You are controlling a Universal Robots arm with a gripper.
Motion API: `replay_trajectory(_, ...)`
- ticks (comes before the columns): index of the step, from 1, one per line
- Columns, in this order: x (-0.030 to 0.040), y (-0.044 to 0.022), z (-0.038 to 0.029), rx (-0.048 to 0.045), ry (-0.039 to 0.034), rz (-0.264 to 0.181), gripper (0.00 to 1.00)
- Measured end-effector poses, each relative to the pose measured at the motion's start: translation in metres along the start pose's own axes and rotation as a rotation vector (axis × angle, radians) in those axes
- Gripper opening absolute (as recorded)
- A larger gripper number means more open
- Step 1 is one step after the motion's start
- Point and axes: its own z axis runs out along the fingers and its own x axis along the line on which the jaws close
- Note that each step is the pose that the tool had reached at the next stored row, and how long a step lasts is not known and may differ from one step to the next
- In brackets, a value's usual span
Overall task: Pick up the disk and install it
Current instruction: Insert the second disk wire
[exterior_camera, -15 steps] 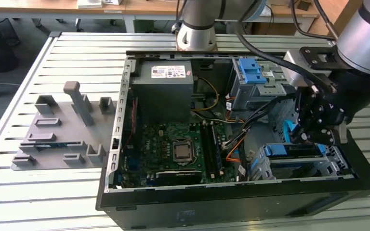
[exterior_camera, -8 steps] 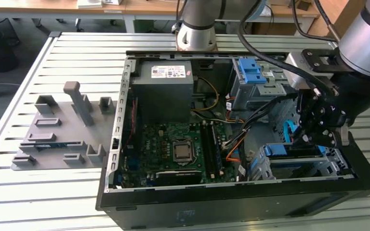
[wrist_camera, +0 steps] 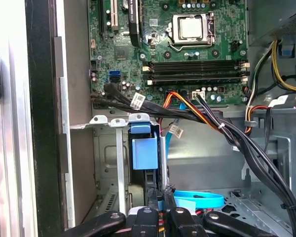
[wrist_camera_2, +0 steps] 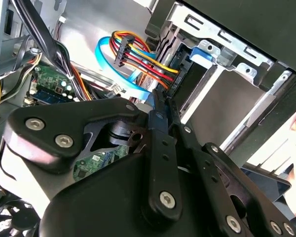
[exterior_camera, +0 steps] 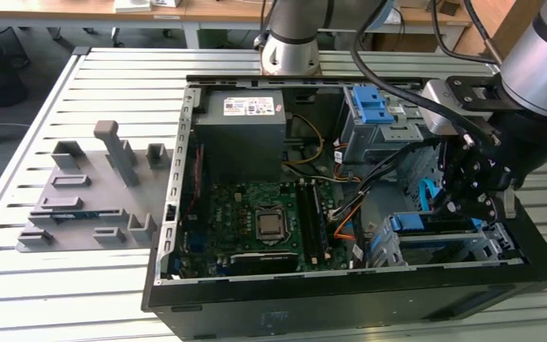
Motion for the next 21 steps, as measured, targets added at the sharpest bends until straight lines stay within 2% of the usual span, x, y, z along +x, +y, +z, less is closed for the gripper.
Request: replay_trajectory(21, 0.0006, -0.001, -0.001, 0.0, -0.0002, 0.0, 0.16)
